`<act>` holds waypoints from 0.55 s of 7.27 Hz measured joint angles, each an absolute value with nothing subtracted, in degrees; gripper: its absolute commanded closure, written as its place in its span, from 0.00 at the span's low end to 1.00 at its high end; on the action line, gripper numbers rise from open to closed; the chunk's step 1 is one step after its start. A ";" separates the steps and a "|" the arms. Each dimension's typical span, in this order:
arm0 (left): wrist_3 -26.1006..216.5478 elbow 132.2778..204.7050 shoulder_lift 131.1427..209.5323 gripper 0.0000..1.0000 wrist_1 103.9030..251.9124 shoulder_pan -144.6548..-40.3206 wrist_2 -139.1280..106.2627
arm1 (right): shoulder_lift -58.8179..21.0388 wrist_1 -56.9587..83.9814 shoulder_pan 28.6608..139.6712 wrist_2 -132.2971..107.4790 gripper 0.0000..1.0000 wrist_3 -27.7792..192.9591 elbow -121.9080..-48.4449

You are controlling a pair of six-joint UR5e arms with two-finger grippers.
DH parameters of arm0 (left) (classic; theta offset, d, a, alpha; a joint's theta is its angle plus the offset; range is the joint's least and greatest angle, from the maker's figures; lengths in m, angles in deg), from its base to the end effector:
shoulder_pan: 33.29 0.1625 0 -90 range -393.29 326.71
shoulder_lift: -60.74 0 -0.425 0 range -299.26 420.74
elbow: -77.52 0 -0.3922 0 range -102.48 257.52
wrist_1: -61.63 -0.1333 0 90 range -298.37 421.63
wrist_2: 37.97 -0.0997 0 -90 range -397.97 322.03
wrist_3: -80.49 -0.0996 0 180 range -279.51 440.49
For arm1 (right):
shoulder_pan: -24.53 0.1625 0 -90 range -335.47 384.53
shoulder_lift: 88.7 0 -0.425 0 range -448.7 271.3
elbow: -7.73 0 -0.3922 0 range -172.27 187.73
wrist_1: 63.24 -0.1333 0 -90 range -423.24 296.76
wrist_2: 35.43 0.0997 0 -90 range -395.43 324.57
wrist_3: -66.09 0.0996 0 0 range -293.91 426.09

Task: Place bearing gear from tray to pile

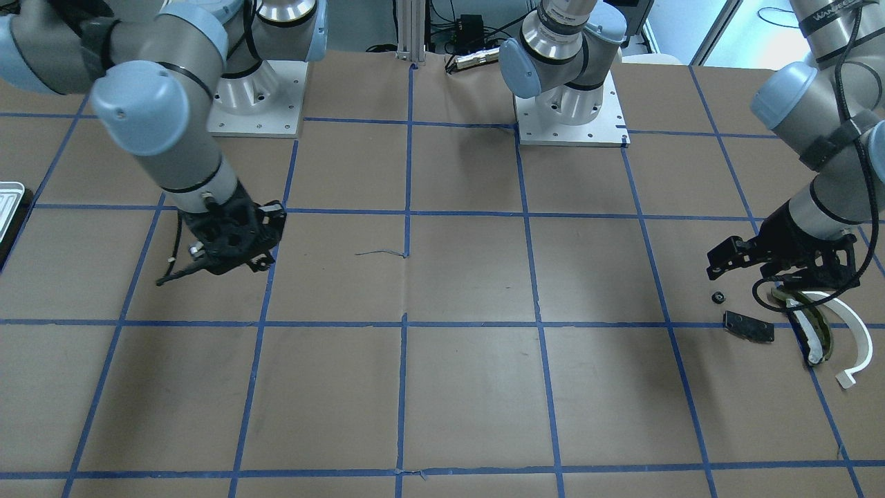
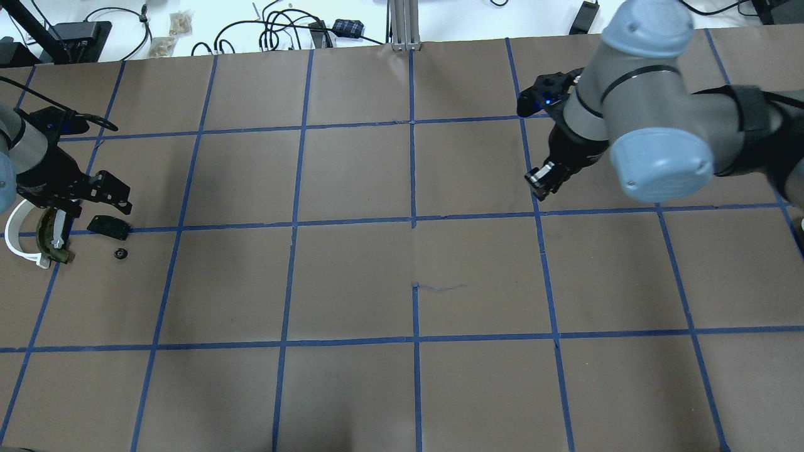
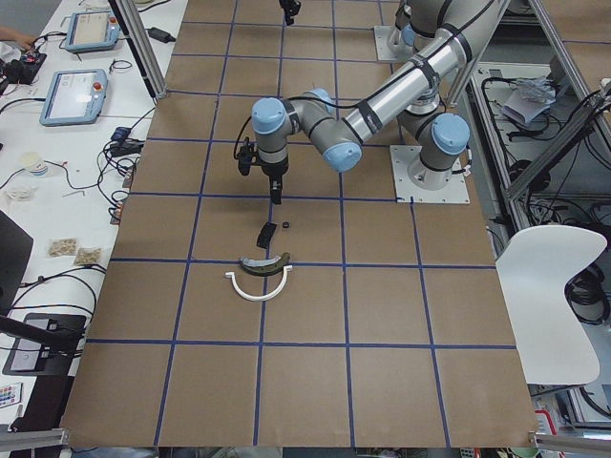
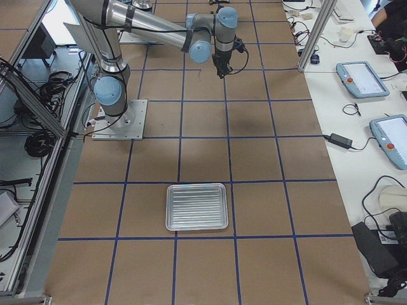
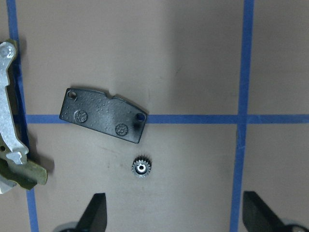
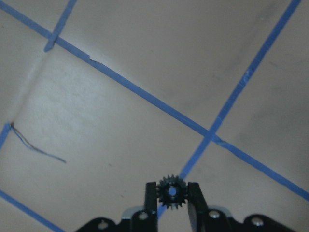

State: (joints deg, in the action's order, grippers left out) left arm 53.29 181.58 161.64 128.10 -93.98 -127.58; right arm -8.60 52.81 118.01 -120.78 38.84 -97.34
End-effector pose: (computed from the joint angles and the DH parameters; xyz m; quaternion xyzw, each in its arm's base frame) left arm 0.1442 -0.5305 0.3123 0.0185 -0.9997 -0.0094 0.0089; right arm 0.1733 -0.5206 0.3182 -0.2651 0.9633 -0.0176 0.0378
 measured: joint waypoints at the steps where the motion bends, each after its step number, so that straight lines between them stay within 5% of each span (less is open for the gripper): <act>1: 56.02 180.87 159.96 0.00 130.19 -96.03 -126.22 | -12.72 58.35 123.23 -120.84 0.80 46.11 -96.88; 4: 64.14 180.59 157.94 0.00 131.81 -104.68 -125.34 | -23.49 72.75 132.44 -120.78 0.79 57.10 -95.70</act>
State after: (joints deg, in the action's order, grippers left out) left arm 64.14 180.59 157.94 131.81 -104.68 -125.34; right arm -23.49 72.75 132.44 -120.78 57.10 -95.70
